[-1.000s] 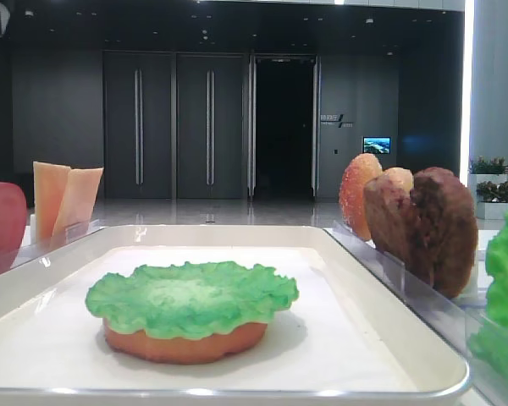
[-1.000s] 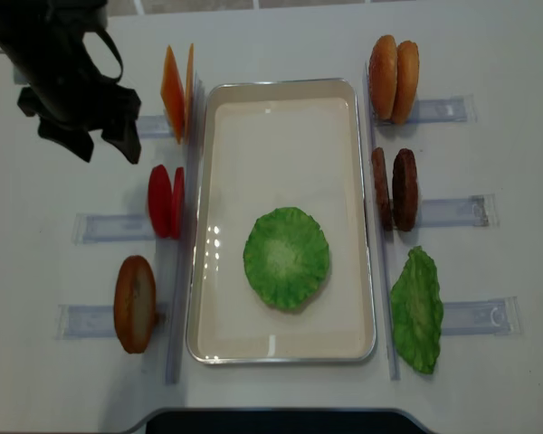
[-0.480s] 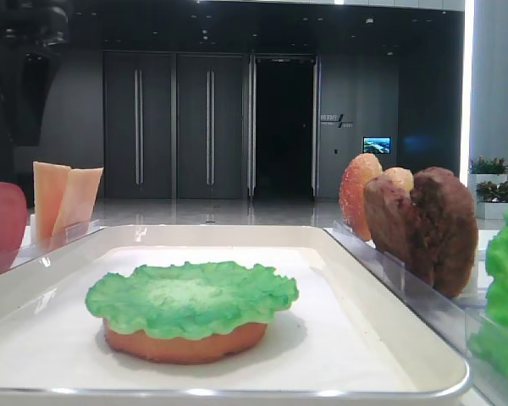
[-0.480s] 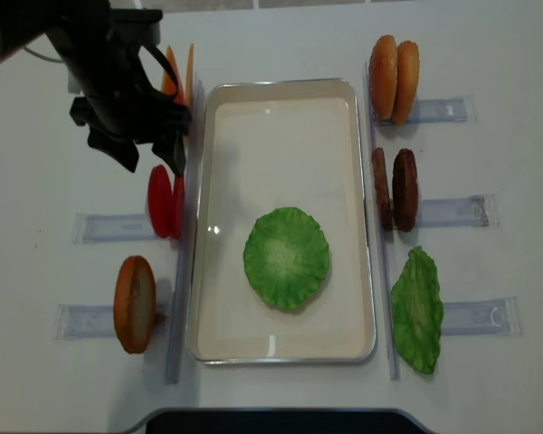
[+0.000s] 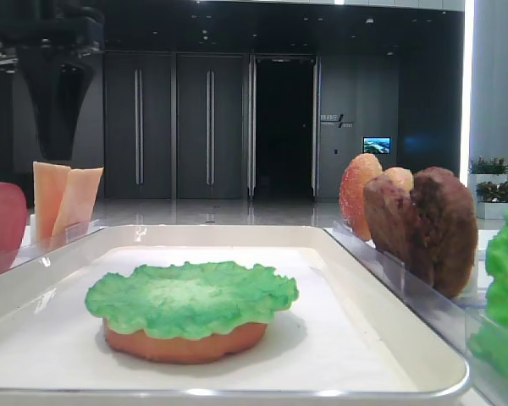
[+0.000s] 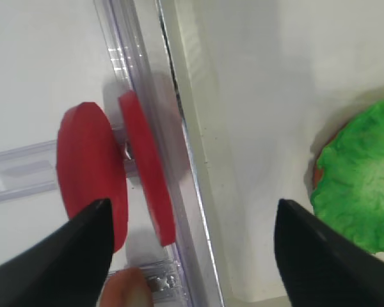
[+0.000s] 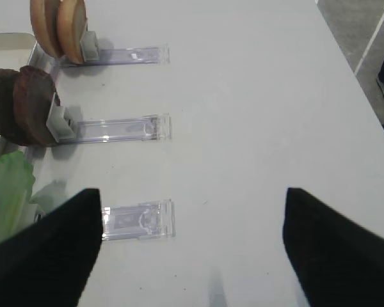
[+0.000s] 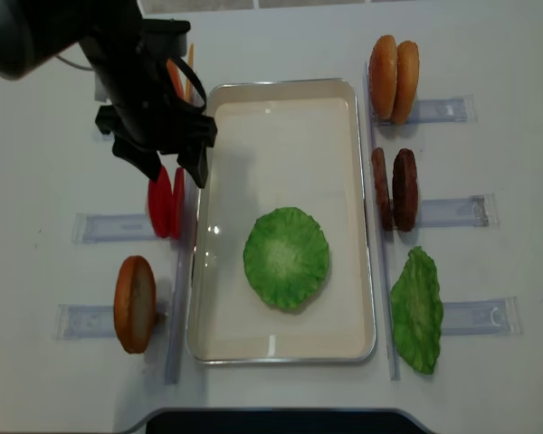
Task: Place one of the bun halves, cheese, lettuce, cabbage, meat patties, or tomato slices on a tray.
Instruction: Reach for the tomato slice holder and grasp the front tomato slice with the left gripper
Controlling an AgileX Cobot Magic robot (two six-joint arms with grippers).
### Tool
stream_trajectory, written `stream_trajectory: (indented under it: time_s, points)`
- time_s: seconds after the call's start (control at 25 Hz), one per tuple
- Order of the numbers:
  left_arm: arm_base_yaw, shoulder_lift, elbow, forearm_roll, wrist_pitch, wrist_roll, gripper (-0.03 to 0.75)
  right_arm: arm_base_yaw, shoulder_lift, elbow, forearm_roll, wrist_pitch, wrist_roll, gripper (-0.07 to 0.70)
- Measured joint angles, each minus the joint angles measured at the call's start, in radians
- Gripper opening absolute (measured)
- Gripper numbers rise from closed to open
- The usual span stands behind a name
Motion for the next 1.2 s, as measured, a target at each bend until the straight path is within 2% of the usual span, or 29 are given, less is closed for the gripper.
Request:
stream_trajectory:
  time_s: [0.64,0.88,1.2]
  points:
    - [-0.015,0.032,0.0,0.043,-0.001,-0.036,0.591,0.0,0.0,0.0,0.0,0.0,0.0,0.577]
    - [-0.015,0.077,0.0,0.043,-0.031,-0.037,0.591,0.0,0.0,0.0,0.0,0.0,0.0,0.577]
    - [-0.015,0.103,0.0,0.043,-0.031,-0.037,0.578,0.0,0.0,0.0,0.0,0.0,0.0,0.577]
